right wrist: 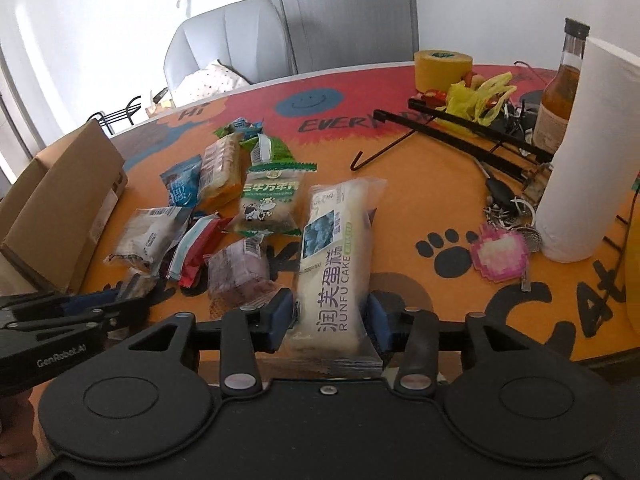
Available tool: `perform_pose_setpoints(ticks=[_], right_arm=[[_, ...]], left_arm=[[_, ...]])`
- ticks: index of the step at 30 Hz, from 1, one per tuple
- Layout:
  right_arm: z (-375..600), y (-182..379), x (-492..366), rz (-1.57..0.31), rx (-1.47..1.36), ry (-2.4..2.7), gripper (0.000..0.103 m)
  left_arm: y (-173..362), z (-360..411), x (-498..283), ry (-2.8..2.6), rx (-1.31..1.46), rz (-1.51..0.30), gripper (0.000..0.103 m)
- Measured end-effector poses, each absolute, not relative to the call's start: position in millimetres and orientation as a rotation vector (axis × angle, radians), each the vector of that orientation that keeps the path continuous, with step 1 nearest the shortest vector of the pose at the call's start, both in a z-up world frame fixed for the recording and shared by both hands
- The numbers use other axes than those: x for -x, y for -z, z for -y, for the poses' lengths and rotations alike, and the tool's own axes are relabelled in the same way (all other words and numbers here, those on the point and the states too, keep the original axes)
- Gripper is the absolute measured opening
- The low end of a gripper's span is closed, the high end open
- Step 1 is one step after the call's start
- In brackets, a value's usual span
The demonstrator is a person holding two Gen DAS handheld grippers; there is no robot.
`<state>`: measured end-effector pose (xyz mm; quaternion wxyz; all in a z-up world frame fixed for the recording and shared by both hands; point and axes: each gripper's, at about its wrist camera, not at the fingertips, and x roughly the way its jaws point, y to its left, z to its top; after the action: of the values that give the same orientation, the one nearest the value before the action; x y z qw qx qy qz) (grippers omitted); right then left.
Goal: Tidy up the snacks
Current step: 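Grasp the small clear snack bar with the left tool while the right tool grasps the white Runfu cake bag, then carry both snacks over the box and open the left tool to drop its bar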
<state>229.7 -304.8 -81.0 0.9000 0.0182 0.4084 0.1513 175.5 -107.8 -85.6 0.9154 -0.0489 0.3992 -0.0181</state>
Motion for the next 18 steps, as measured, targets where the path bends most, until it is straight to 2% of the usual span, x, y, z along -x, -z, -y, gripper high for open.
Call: perform_pose_setpoints(ticks=[7,8,10,18], right_arm=[[293,88,-239,-0.833,0.003,-0.303,0.05],[291,88,-238,-0.831,0.017,-0.301,0.048],[291,87,-236,-0.827,0.023,-0.303,0.035],[297,70,-225,-0.788,-0.019,-0.308,0.026]], left_arm=[[78,104,-174,0.061,0.125,-0.803,0.017],[74,104,-173,0.065,0.123,-0.792,0.017],[69,103,-172,0.07,0.125,-0.775,0.017],[52,100,-167,0.09,0.137,-0.722,0.017]])
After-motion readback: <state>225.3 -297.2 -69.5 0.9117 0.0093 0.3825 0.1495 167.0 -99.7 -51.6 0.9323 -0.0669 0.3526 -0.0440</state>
